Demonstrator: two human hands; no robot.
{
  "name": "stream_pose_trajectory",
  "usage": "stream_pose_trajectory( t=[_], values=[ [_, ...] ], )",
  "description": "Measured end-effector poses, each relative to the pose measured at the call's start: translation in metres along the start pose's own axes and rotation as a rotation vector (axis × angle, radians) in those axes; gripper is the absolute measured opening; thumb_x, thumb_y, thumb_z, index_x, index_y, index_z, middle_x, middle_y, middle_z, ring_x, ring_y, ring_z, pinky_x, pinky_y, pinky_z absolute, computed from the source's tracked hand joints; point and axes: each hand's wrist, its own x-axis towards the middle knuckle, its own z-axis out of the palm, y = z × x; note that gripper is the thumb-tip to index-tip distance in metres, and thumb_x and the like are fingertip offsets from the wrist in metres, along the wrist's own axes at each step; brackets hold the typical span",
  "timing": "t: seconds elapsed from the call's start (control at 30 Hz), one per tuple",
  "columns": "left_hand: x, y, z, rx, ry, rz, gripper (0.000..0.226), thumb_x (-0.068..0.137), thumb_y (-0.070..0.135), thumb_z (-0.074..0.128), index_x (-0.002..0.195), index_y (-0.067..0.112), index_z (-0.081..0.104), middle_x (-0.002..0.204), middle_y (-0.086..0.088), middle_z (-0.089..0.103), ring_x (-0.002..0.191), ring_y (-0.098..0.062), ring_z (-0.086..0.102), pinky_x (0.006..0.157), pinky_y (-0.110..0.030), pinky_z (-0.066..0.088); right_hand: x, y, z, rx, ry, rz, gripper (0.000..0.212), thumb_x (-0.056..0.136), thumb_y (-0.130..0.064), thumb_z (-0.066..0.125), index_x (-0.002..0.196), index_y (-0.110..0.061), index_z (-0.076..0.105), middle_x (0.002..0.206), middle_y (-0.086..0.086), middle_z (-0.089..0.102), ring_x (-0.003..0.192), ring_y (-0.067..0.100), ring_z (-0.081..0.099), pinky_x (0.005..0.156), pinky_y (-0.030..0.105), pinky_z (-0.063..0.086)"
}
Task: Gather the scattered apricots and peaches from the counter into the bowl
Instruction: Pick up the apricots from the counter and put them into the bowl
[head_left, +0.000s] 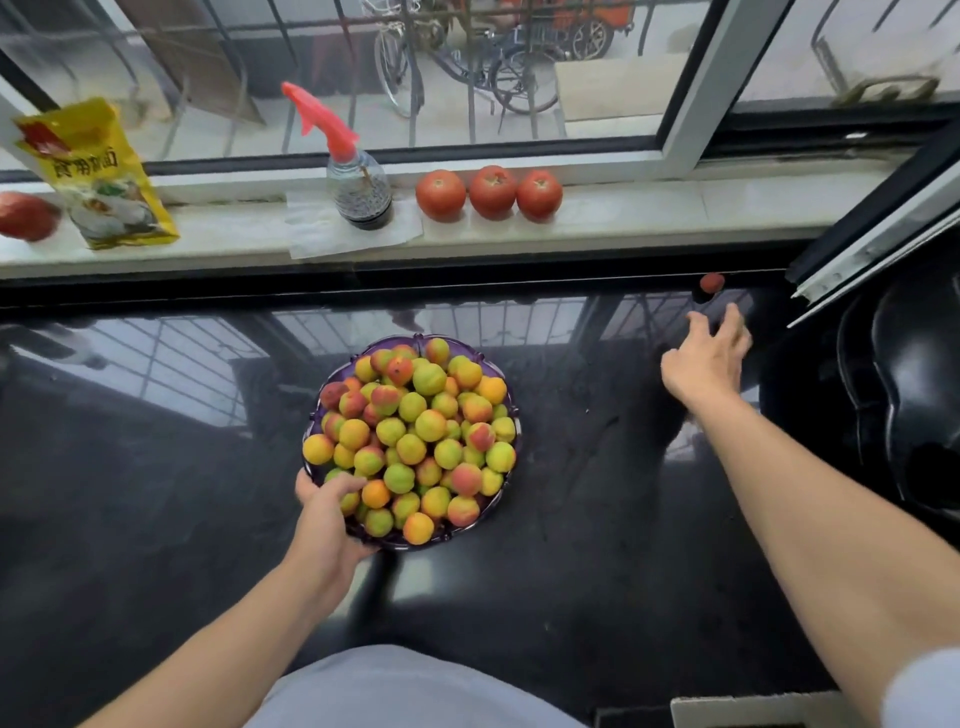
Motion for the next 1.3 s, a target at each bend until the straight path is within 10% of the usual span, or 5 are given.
stream_pose_trajectory(
  t=[0.2,0.47,0.8,1.1,1.3],
  values=[
    [0.0,0.0,0.004,0.025,0.023,0.005,0.064,0.097,0.009,0.054,0.147,0.045,0.037,0.138,-0.005,0.064,0.12,-0.036,0.066,0.092,-0.072,0.055,0.026,0.001,0.001,-0.072,-0.118,0.032,0.063,0.091,-0.011,0.05,0.152,-0.018,0.034,0.168,0.008,-0.004,0.152,0.035,-0.003,0.119,0.047,0.023],
    [0.0,-0.003,0.002,-0.001,0.026,0.01,0.066,0.095,0.008,0.055,0.146,0.047,0.038,0.141,-0.006,0.063,0.123,-0.037,0.065,0.09,-0.069,0.057,-0.022,0.01,0.036,-0.23,0.049,-0.279,0.033,0.082,-0.004,0.057,0.114,-0.003,0.065,0.123,0.018,0.049,0.109,0.041,0.041,0.089,0.05,0.041],
    [0.001,-0.003,0.0,0.003,0.016,0.008,0.066,0.095,0.009,0.056,0.147,0.046,0.039,0.141,-0.005,0.062,0.123,-0.037,0.065,0.09,-0.072,0.055,0.03,0.013,0.006,-0.113,-0.024,0.072,0.065,0.089,-0.012,0.049,0.152,-0.018,0.034,0.167,0.01,0.002,0.15,0.044,0.0,0.12,0.052,0.02],
    [0.0,-0.004,0.0,0.005,0.019,0.003,0.069,0.097,0.007,0.055,0.148,0.049,0.036,0.142,-0.002,0.061,0.123,-0.035,0.065,0.094,-0.068,0.056,-0.015,0.012,0.03,-0.049,0.069,-0.11,0.039,0.09,0.005,0.05,0.126,-0.005,0.06,0.128,0.018,0.043,0.112,0.04,0.039,0.097,0.045,0.04],
    [-0.005,-0.002,-0.003,-0.017,-0.001,-0.003,0.071,0.097,0.006,0.056,0.148,0.051,0.036,0.141,-0.001,0.061,0.123,-0.035,0.064,0.092,-0.068,0.057,-0.113,-0.032,0.044,0.382,-0.209,-0.183,0.034,0.094,-0.023,0.067,0.127,-0.021,0.061,0.111,0.002,0.064,0.107,0.025,0.059,0.096,0.038,0.047]
  ],
)
